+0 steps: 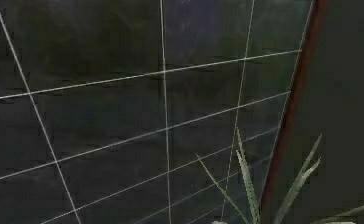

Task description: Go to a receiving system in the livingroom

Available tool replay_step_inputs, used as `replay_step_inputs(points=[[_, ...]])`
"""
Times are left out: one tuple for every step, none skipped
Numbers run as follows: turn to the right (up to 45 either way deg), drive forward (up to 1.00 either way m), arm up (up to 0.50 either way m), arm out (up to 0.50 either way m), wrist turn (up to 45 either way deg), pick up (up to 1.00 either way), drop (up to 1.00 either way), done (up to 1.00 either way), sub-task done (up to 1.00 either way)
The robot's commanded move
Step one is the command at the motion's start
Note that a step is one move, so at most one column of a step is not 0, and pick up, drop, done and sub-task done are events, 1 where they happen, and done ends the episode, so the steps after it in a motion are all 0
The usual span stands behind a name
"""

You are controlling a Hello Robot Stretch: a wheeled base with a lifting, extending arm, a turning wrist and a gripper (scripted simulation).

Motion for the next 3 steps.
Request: replay_step_inputs(points=[[45.0, 0.0, 0.0, 0.0, 0.0, 0.0, 0.0, 0.0, 0.0], [45.0, 0.0, 0.0, 0.0, 0.0, 0.0, 0.0, 0.0, 0.0], [12.0, 0.0, 0.0, 0.0, 0.0, 0.0, 0.0, 0.0, 0.0]])
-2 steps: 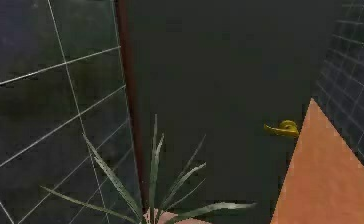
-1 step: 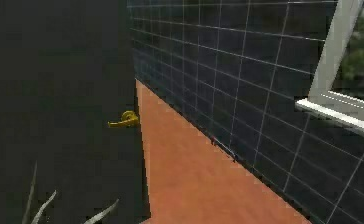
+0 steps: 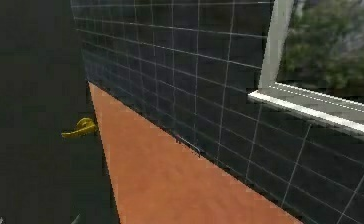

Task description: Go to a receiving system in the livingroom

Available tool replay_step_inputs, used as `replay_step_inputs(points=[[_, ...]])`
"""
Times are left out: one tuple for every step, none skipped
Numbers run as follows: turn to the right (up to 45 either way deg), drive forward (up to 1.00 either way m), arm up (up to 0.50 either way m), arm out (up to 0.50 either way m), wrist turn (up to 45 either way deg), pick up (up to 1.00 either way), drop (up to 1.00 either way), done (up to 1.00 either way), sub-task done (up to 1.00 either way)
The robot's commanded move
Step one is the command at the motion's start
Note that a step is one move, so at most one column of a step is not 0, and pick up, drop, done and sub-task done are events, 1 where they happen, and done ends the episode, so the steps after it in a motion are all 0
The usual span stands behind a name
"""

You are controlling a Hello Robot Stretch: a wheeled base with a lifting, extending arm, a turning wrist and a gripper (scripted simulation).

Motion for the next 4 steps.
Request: replay_step_inputs(points=[[0.0, 0.6, 0.0, 0.0, 0.0, 0.0, 0.0, 0.0, 0.0], [0.0, 0.45, 0.0, 0.0, 0.0, 0.0, 0.0, 0.0, 0.0], [-45.0, 0.0, 0.0, 0.0, 0.0, 0.0, 0.0, 0.0, 0.0], [-6.0, 0.0, 0.0, 0.0, 0.0, 0.0, 0.0, 0.0, 0.0]])
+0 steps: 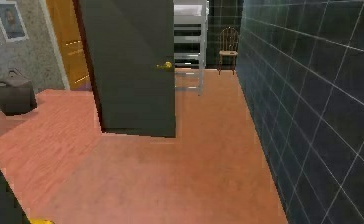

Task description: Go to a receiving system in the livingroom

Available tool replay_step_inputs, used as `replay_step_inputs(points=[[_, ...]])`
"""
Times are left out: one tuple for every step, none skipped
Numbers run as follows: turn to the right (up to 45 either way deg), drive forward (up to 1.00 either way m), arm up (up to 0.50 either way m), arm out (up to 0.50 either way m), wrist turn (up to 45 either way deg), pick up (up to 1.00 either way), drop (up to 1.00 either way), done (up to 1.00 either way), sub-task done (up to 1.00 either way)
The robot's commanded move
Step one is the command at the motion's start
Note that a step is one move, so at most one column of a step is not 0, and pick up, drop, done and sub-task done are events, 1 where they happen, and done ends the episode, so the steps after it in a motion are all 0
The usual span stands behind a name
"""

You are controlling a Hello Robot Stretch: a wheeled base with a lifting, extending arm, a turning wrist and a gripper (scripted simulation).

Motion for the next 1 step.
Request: replay_step_inputs(points=[[0.0, 0.55, 0.0, 0.0, 0.0, 0.0, 0.0, 0.0, 0.0]])
